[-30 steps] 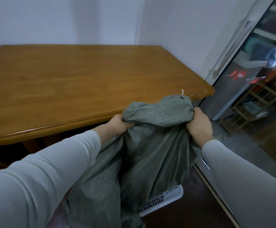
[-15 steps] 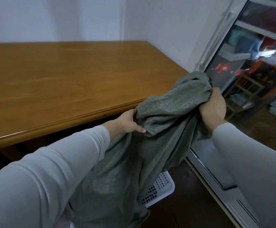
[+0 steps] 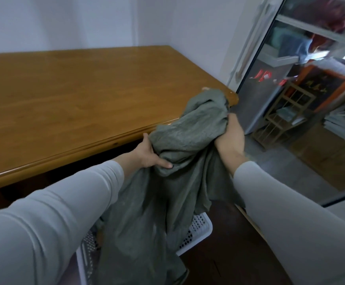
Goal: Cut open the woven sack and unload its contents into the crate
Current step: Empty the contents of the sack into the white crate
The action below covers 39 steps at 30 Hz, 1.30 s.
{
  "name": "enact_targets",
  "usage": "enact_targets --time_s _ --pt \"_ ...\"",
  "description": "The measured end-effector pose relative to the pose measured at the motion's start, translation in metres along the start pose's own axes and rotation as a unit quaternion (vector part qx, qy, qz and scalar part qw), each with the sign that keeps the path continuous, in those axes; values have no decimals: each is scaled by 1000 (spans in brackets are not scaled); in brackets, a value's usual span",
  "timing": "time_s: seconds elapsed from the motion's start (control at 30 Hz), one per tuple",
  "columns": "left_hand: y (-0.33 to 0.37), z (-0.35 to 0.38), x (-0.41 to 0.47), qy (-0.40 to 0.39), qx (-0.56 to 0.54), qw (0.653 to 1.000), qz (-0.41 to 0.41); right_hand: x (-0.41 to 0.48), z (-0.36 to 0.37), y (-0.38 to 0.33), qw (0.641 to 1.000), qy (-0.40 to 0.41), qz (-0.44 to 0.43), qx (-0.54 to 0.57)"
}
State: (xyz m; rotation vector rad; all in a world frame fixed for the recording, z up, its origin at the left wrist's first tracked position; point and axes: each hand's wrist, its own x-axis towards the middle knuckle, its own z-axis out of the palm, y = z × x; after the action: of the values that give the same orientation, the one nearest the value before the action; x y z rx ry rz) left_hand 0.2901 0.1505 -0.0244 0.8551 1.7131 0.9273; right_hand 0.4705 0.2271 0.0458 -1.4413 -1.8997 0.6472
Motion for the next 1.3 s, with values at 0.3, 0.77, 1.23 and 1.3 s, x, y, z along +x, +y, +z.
enact_targets --time_s 0.3,0.77,1.23,1.3 --pt "-38 -13 -29 8 256 960 112 -34 69 -24 939 -241 176 173" --pt "-47 -32 -43 8 -47 997 -57 -86 80 78 887 -409 41 -210" --pt "2 -37 -52 39 -62 997 -4 -35 40 16 964 -54 196 171" --pt "15 -36 -54 36 -63 997 16 -24 29 8 949 -21 216 229"
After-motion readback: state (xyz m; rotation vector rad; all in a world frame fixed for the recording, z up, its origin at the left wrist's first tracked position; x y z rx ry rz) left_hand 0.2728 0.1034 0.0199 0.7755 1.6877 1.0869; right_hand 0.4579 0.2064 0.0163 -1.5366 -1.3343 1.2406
